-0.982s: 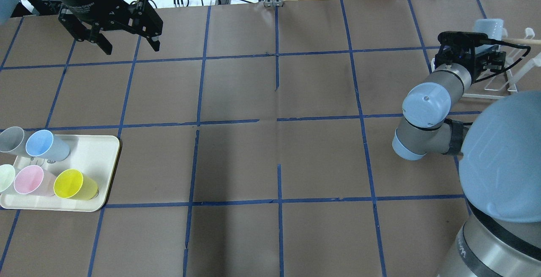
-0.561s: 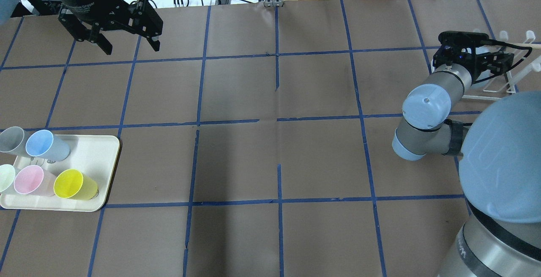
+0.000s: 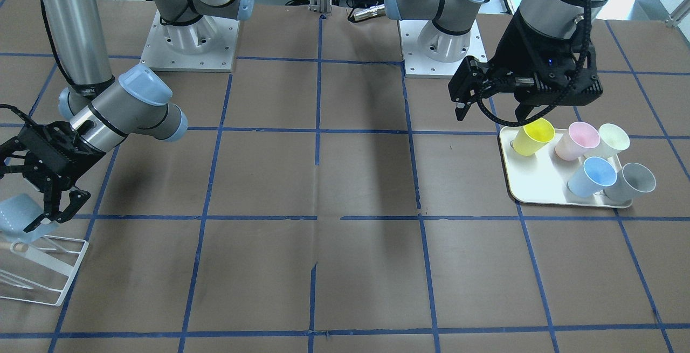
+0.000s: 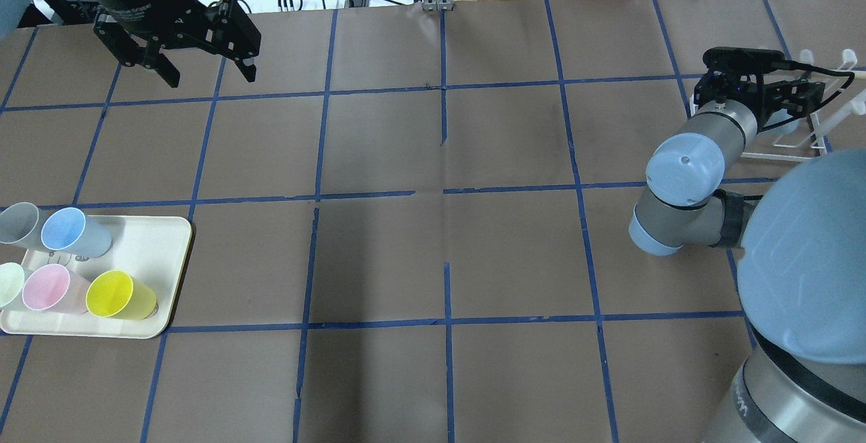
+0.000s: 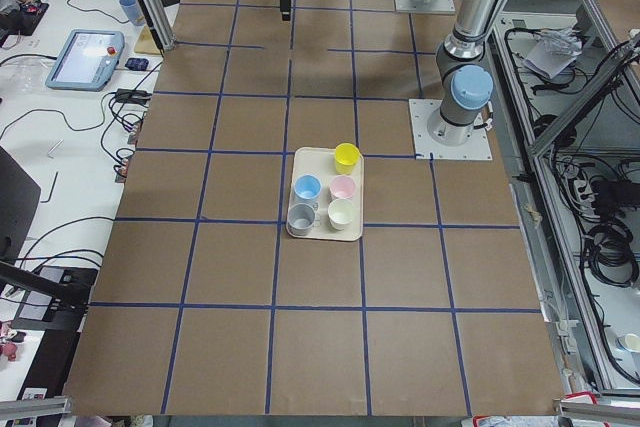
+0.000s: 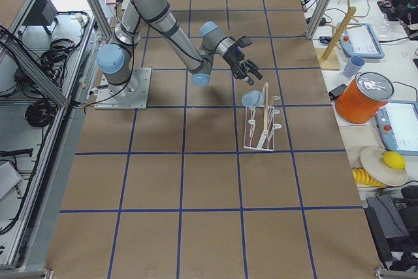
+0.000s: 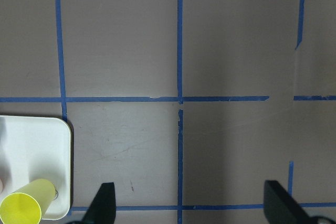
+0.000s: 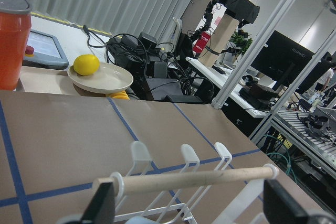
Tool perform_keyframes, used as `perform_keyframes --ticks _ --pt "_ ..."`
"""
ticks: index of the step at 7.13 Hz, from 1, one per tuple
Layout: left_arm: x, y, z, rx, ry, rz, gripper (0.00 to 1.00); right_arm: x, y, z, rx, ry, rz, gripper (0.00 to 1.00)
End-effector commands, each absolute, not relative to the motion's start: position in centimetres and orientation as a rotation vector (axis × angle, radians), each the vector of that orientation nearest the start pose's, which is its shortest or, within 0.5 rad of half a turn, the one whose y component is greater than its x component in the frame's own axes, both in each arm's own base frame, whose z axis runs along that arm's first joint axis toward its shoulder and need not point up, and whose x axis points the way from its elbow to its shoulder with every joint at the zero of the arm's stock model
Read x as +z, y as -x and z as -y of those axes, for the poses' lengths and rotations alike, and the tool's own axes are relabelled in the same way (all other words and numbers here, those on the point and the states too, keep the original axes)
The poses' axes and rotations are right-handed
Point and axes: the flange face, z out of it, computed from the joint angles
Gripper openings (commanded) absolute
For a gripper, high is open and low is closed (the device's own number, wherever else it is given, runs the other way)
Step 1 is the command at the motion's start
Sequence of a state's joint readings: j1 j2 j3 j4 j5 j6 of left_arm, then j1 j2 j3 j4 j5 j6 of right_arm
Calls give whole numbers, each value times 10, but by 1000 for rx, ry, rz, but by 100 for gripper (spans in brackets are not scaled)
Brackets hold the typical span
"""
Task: Transfer IKEA cup to right arm and place on rack
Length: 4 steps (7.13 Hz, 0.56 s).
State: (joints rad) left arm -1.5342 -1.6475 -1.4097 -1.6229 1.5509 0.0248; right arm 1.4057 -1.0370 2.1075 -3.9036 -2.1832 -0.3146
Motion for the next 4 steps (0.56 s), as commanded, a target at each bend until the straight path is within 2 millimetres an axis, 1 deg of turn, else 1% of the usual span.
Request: perform_keyframes --ticks 1,2,3,4 --pt "523 116 531 -52 0 -3158 100 294 4 518 1249 265 2031 100" --pt "524 116 530 -54 -8 -3158 100 343 0 508 1191 252 2085 100" --pt "524 116 530 -54 -8 -3157 100 384 -3 501 1116 274 2206 100" --pt "525 116 529 -59 -8 -3156 100 422 -7 493 1035 266 2291 100"
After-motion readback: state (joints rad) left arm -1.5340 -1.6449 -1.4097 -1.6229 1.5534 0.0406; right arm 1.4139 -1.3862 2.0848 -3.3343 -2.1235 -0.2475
